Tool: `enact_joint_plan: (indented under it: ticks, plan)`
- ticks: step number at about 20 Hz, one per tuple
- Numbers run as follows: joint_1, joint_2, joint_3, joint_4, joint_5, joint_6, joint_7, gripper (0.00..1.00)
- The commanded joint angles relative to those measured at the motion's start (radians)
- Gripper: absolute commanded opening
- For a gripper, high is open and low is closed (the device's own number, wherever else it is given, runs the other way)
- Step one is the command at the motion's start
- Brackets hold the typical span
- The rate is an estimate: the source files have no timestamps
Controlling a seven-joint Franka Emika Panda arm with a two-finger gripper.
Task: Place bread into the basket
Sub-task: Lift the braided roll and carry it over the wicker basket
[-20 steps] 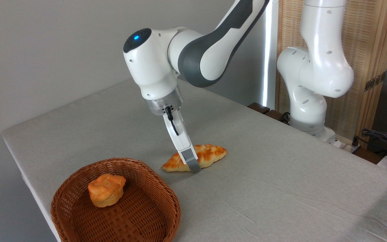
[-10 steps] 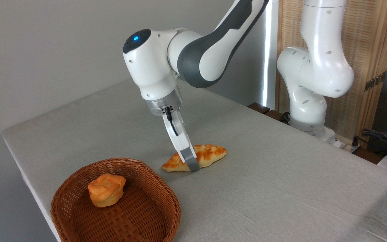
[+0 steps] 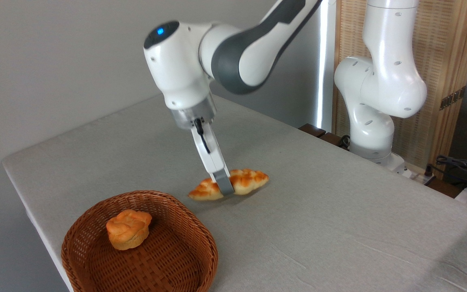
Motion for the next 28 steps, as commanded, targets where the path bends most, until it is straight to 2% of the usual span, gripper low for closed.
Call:
enact_joint_plan:
  ticks: [1,4,6,8,9,12,14,15,16,17,18,22,28]
  plan:
    - [-0.001,-0.023,0.027,0.085,-0.011,-0.053,0.021,0.40]
    - [0.000,-0.020,0.046,0.151,-0.036,-0.023,0.032,0.41]
    - [0.002,-0.011,0.070,0.178,-0.053,0.043,0.029,0.41]
    - [0.002,-0.005,0.090,0.185,-0.112,0.132,0.029,0.45]
    - [0.002,0.004,0.093,0.183,-0.123,0.178,0.027,0.49]
    - [0.002,0.055,0.119,0.191,-0.132,0.325,0.026,0.49]
    - [0.002,0.090,0.127,0.189,-0.167,0.432,0.026,0.49]
    - [0.002,0.110,0.127,0.189,-0.195,0.478,0.020,0.67]
    - [0.002,0.116,0.129,0.189,-0.217,0.491,0.017,0.72]
    - [0.004,0.124,0.129,0.189,-0.244,0.497,0.017,0.85]
    - [0.004,0.132,0.129,0.191,-0.249,0.514,0.020,1.00]
    - [0.004,0.161,0.127,0.194,-0.257,0.585,0.018,1.00]
    - [0.002,0.175,0.124,0.194,-0.257,0.588,0.020,1.00]
